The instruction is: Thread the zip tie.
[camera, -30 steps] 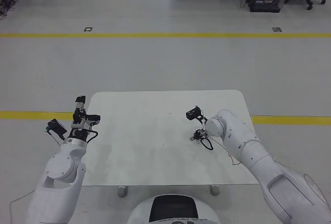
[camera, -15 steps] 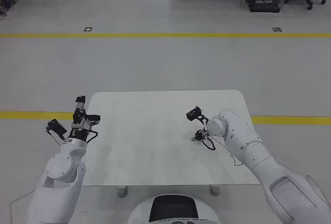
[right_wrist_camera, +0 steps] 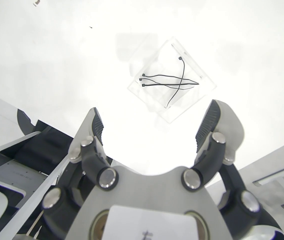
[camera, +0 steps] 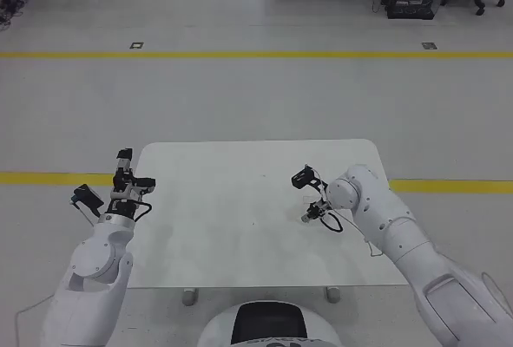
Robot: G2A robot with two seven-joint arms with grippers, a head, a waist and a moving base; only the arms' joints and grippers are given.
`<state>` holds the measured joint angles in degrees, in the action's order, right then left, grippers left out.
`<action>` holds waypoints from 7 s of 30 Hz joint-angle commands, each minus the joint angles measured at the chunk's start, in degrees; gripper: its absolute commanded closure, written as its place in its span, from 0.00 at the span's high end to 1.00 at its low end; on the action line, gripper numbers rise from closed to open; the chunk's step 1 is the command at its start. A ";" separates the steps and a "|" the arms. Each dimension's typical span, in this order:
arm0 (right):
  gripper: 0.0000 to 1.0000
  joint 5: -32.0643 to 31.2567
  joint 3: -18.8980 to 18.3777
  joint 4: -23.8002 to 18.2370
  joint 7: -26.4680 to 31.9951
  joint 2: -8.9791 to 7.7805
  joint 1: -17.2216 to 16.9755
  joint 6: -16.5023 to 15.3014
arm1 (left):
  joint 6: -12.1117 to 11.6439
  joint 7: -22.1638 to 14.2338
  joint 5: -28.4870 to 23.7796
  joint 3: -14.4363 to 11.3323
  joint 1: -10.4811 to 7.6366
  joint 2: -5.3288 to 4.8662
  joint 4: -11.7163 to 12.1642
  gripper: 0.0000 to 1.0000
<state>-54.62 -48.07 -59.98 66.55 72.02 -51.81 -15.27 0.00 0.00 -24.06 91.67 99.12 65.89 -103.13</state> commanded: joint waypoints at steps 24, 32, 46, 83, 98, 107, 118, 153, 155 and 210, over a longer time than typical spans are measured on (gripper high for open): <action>1.00 8.69 20.22 2.98 -1.06 -2.61 11.39 -4.21 | 0.00 0.00 0.00 0.00 0.00 0.00 0.00 1.00; 1.00 16.12 34.36 3.27 -5.68 -4.48 18.18 -4.21 | 0.00 0.00 0.00 0.00 0.00 0.00 0.00 1.00; 1.00 16.92 36.22 4.16 -10.75 -5.07 17.63 -4.21 | 0.00 0.00 0.00 0.00 0.00 0.00 0.00 1.00; 0.29 15.15 38.33 9.58 -18.63 -4.16 16.90 -4.21 | 0.00 0.00 0.00 0.00 0.00 0.00 0.00 1.00; 0.24 14.89 38.33 16.48 -21.32 -0.46 16.05 -4.21 | 0.00 0.00 0.00 0.00 0.00 0.00 0.00 1.00; 0.20 14.65 38.33 19.96 -21.61 1.59 16.12 -4.21 | 0.00 0.00 0.00 0.00 0.00 0.00 0.00 1.00; 0.21 16.03 38.33 24.25 -20.44 4.06 16.48 -4.21 | 0.00 0.00 0.00 0.00 0.00 0.00 0.00 1.00; 0.28 17.89 38.33 31.62 -21.15 7.94 16.82 -4.21 | 0.00 0.00 0.00 0.00 0.00 0.00 0.00 1.00; 0.28 18.32 38.33 31.99 -21.50 8.08 16.85 -4.21 | 0.00 0.00 0.00 0.00 0.00 0.00 0.00 1.00; 0.35 18.10 38.33 35.14 -18.24 10.55 17.53 -4.21 | 0.00 0.00 0.00 0.00 0.00 0.00 0.00 1.00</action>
<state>-36.55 -9.74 -24.61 48.09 82.68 -34.34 -19.48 0.00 0.00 -24.06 91.67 99.12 65.89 -103.13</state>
